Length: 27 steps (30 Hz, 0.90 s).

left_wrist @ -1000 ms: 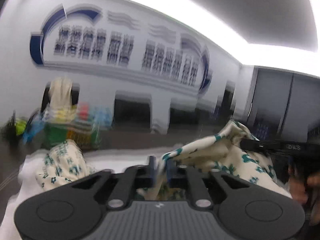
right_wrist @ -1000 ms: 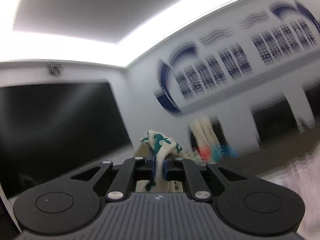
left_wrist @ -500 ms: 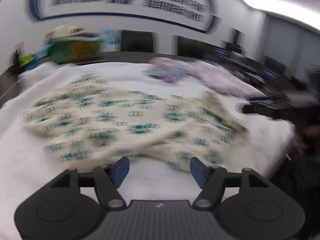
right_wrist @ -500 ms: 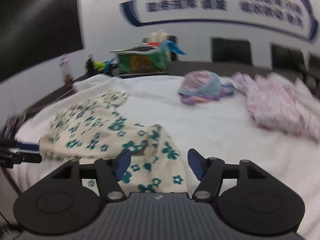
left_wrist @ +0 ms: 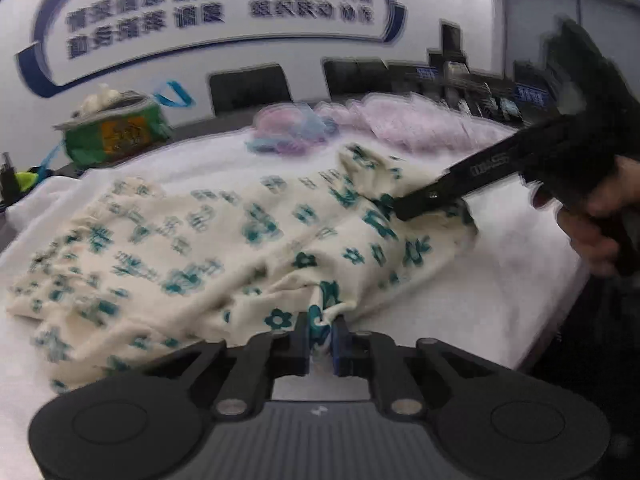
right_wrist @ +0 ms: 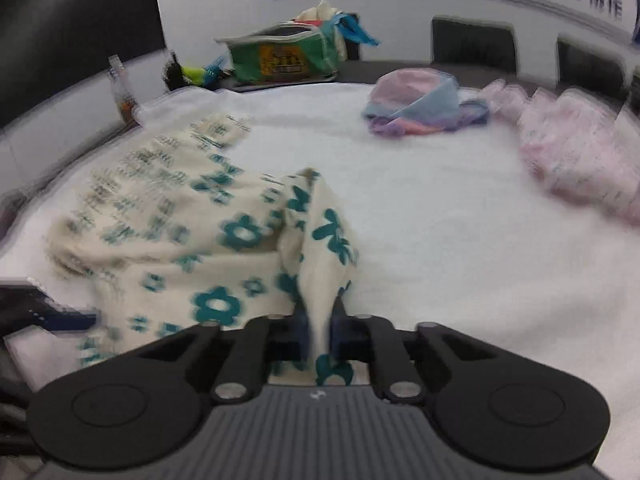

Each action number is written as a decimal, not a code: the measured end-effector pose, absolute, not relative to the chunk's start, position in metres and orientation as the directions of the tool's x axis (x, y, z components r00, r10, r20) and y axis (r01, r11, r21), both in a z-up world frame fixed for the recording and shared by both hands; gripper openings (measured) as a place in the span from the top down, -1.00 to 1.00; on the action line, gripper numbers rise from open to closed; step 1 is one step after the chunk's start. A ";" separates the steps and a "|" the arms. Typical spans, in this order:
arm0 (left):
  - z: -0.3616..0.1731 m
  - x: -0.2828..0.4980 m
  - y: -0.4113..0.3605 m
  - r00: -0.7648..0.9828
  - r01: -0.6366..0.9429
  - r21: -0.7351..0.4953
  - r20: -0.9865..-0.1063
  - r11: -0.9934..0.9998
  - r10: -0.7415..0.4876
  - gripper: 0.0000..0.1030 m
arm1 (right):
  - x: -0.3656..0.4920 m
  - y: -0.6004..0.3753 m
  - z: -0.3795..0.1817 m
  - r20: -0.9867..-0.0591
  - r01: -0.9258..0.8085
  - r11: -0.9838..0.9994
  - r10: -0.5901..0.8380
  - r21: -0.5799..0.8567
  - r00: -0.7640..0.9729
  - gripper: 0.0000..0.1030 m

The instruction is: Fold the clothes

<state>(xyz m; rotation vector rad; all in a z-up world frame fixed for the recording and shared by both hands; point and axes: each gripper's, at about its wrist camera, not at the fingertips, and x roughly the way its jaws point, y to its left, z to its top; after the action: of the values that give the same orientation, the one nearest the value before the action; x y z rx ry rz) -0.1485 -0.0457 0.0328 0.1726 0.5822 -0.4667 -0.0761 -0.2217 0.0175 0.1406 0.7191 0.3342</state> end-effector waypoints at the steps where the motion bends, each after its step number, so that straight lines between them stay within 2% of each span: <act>1: 0.043 -0.148 -0.035 0.754 0.453 0.001 -0.534 0.891 -0.383 0.84 | -0.077 -0.225 0.026 -0.587 -0.274 0.912 0.407 0.305 0.700 0.85; 3: 0.094 -0.155 -0.015 0.808 0.440 0.018 -0.443 0.898 -0.387 0.85 | -0.082 -0.228 0.050 -0.488 -0.333 0.851 0.511 0.407 0.708 0.86; 5: 0.144 -0.162 0.005 0.854 0.425 0.034 -0.347 0.904 -0.389 0.86 | -0.090 -0.225 0.087 -0.377 -0.402 0.807 0.567 0.433 0.732 0.87; 13: 0.347 -0.191 0.084 0.932 0.352 0.077 0.065 0.933 -0.357 0.86 | -0.139 -0.184 0.263 -0.053 -0.549 0.808 0.571 0.213 0.819 0.88; 20: 0.444 -0.205 0.069 0.950 0.253 0.249 0.118 0.935 -0.289 0.86 | -0.182 -0.147 0.418 0.231 -0.585 0.811 0.573 -0.024 0.786 0.88; 21: 0.442 -0.190 0.066 0.951 0.263 0.244 0.095 0.933 -0.293 0.85 | -0.181 -0.145 0.431 0.247 -0.579 0.815 0.568 -0.036 0.785 0.88; 24: 0.436 -0.146 0.056 0.952 0.293 0.229 0.026 0.928 -0.306 0.85 | -0.152 -0.152 0.437 0.212 -0.545 0.838 0.532 0.004 0.820 0.88; 27: 0.383 -0.098 0.043 0.954 0.297 0.165 -0.080 0.940 -0.288 0.84 | -0.101 -0.163 0.418 0.110 -0.503 0.861 0.495 0.070 0.862 0.88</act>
<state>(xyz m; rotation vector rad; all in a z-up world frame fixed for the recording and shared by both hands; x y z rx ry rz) -0.0979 0.0427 0.3834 0.1771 0.0548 -0.2987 -0.1011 -0.1630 0.4182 0.0978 -0.0889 0.5241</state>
